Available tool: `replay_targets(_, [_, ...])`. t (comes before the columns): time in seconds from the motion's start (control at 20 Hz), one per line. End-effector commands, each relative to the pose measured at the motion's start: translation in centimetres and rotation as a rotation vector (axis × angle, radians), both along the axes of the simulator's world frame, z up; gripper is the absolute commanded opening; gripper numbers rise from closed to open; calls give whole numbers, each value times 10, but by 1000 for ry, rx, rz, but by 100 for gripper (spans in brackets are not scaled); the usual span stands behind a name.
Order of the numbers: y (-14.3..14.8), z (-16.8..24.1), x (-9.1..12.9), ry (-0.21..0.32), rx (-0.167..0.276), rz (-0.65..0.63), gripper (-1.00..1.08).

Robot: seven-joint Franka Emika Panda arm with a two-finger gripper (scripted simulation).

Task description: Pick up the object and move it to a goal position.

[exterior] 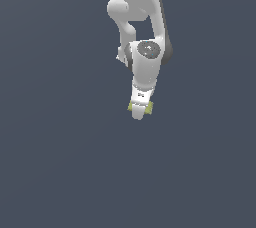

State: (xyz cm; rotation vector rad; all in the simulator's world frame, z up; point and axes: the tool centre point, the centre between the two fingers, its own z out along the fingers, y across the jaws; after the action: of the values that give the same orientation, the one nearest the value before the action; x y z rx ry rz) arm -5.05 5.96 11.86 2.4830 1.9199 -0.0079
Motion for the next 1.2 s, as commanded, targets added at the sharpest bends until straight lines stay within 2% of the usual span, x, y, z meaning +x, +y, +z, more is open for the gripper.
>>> replay_targets(0.0, [18, 26, -7, -1, -1, 1, -100])
replay_targets(0.75, [123, 175, -46, 0, 4, 3, -100])
replay_targets(1.15, [164, 238, -58, -1, 5, 1, -100])
